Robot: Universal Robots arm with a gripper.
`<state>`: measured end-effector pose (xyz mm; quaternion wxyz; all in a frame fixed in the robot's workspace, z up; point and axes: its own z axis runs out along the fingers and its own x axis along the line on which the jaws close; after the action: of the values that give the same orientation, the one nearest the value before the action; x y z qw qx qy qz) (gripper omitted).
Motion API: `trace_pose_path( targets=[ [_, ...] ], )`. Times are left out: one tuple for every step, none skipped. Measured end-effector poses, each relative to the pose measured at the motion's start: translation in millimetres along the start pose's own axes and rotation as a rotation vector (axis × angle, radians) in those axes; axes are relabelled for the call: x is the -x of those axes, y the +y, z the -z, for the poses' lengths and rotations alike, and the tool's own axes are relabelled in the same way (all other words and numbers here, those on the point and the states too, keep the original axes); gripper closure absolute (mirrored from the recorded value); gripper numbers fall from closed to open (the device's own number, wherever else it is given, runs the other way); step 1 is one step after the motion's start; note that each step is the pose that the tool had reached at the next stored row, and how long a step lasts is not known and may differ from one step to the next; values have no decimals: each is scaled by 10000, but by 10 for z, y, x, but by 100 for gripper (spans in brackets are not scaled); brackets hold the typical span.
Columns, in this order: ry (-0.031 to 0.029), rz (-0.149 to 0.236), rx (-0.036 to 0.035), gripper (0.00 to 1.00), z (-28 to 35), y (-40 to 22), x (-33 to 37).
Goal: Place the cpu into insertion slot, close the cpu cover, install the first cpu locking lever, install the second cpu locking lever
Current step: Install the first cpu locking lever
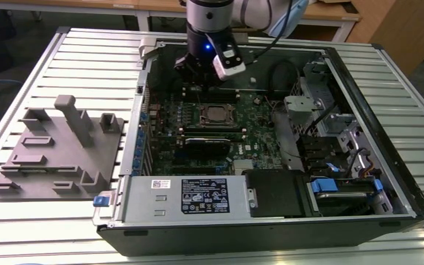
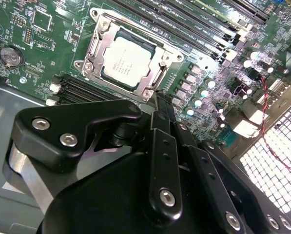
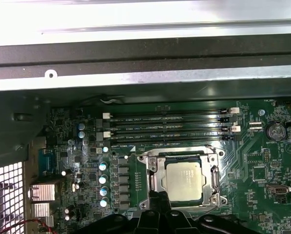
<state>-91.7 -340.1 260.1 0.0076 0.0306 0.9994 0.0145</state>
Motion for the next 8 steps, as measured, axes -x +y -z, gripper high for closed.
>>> trace_pose_path(
  targets=[
    [0, -1, 0, 90, 0, 0, -3],
    [0, 1, 0, 90, 0, 0, -3],
    [0, 2, 0, 90, 0, 0, -3],
    [0, 2, 0, 90, 0, 0, -3],
    [0, 0, 0, 90, 0, 0, -4],
    [0, 0, -1, 90, 0, 0, -5],
    [0, 0, 0, 90, 0, 0, -5],
    [0, -2, 0, 90, 0, -1, -10]
  ],
)
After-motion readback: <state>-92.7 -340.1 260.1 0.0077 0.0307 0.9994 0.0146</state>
